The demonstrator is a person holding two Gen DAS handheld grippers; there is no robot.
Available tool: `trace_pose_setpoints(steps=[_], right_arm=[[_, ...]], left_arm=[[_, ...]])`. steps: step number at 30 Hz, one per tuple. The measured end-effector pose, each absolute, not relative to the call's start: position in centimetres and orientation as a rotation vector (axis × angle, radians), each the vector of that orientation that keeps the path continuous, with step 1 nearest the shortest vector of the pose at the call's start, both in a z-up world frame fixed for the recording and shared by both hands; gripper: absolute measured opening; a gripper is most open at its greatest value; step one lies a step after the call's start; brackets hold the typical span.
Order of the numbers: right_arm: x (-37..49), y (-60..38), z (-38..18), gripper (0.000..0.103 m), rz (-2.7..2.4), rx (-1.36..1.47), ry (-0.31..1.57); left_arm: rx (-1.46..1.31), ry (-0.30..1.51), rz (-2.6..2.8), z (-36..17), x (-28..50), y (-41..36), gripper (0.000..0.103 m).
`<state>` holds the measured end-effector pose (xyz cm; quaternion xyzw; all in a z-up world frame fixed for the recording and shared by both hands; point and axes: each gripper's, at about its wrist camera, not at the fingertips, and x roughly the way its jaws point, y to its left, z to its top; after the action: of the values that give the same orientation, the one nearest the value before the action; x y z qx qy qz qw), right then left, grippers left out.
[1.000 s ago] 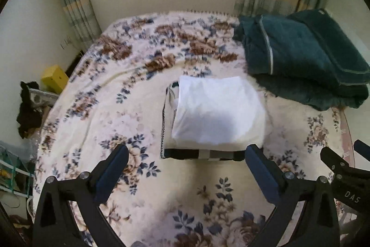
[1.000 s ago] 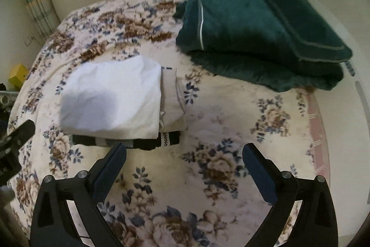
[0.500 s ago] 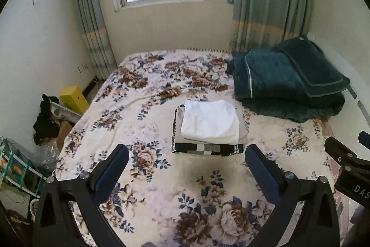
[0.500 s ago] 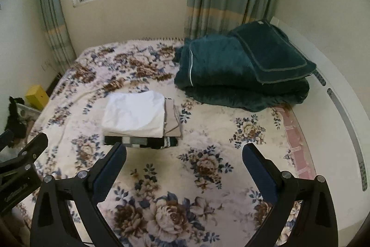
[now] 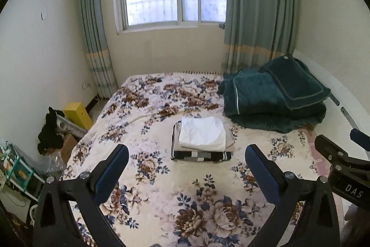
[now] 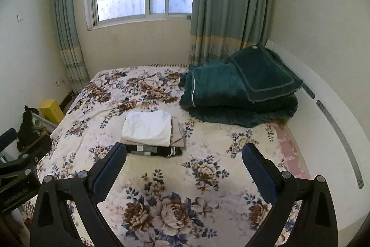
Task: Fold small clothes
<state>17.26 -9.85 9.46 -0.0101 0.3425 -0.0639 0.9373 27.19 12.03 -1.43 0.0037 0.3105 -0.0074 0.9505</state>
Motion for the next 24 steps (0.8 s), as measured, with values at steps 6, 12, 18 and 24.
trace_pose_setpoints(steps=[6, 12, 18, 24], right_arm=[[14.7, -9.8, 11.6, 0.102, -0.121, -0.022, 0.661], [14.1, -10.1, 12.1, 0.102, -0.121, -0.023, 0.649], [13.8, -10.0, 12.4, 0.102, -0.122, -0.023, 0.648], [13.4, -9.9, 12.6, 0.102, -0.113, -0.026, 0.650]], left_arm=[[0.001, 0.601, -0.024, -0.5, 25.6, 12.0, 0.103], [-0.008, 0.599, -0.025, -0.4, 25.1, 12.0, 0.103], [-0.010, 0.594, -0.015, -0.2, 24.8, 12.0, 0.103], [-0.011, 0.581, 0.007, 0.5, 24.2, 11.8, 0.103]])
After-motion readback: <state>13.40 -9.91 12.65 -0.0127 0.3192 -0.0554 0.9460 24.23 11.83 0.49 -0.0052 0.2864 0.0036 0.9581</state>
